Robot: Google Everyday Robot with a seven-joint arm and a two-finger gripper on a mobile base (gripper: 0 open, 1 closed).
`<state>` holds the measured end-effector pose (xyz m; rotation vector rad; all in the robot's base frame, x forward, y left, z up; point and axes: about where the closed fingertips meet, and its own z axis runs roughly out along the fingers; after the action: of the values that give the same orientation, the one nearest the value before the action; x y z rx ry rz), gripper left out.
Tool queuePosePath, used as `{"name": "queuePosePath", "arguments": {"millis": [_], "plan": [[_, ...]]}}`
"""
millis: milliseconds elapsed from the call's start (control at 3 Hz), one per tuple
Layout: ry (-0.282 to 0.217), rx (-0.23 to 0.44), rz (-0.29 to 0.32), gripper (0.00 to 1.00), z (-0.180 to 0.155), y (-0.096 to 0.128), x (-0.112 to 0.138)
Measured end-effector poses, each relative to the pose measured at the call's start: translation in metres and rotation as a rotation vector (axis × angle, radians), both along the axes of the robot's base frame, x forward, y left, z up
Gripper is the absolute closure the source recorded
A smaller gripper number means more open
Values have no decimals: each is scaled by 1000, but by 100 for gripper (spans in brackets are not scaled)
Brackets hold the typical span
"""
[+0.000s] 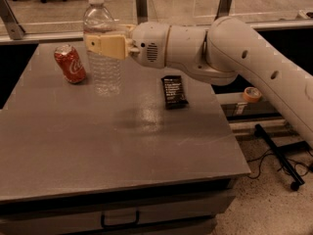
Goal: Place water bottle upright
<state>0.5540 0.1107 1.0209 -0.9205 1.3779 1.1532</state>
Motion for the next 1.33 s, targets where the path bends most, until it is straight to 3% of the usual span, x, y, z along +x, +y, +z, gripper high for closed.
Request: {"name": "queuePosePath", "arguments": {"millis": [333, 667, 1333], "plan": [[-96, -36, 72, 100, -8, 10, -9], [-161, -68, 99, 100, -22, 13, -18], [-220, -126, 107, 100, -59, 12, -27]]}}
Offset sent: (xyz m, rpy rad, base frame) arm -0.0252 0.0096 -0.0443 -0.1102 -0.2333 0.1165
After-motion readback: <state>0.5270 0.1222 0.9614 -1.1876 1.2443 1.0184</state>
